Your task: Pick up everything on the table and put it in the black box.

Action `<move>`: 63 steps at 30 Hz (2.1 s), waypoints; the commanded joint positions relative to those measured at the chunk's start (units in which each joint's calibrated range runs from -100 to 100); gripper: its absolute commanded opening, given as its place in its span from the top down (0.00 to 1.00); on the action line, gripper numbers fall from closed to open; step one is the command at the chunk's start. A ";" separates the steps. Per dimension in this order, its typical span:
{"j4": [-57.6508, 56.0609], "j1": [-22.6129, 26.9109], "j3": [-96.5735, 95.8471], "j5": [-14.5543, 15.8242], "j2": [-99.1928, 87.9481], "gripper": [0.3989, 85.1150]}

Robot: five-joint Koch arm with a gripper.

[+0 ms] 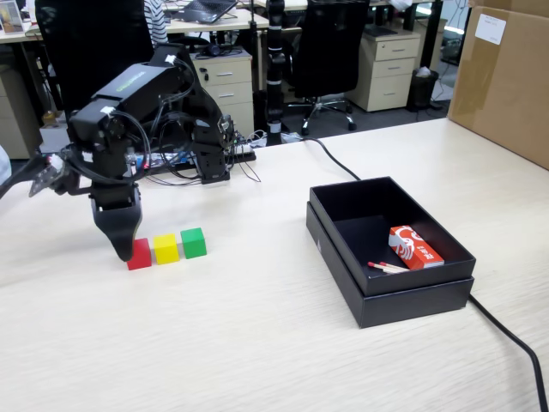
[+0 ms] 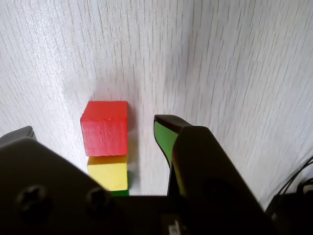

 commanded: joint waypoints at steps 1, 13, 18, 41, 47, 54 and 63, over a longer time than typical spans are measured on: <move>0.08 0.10 5.48 0.10 0.33 0.45; 0.08 0.24 7.20 0.54 5.84 0.63; 0.51 0.44 7.48 0.78 6.76 0.74; 1.98 7.03 1.76 5.57 -38.68 1.00; 1.98 17.39 3.40 12.70 -45.22 0.99; 1.98 29.06 16.09 19.73 -36.15 0.99; 1.98 36.09 30.87 21.88 -10.45 0.99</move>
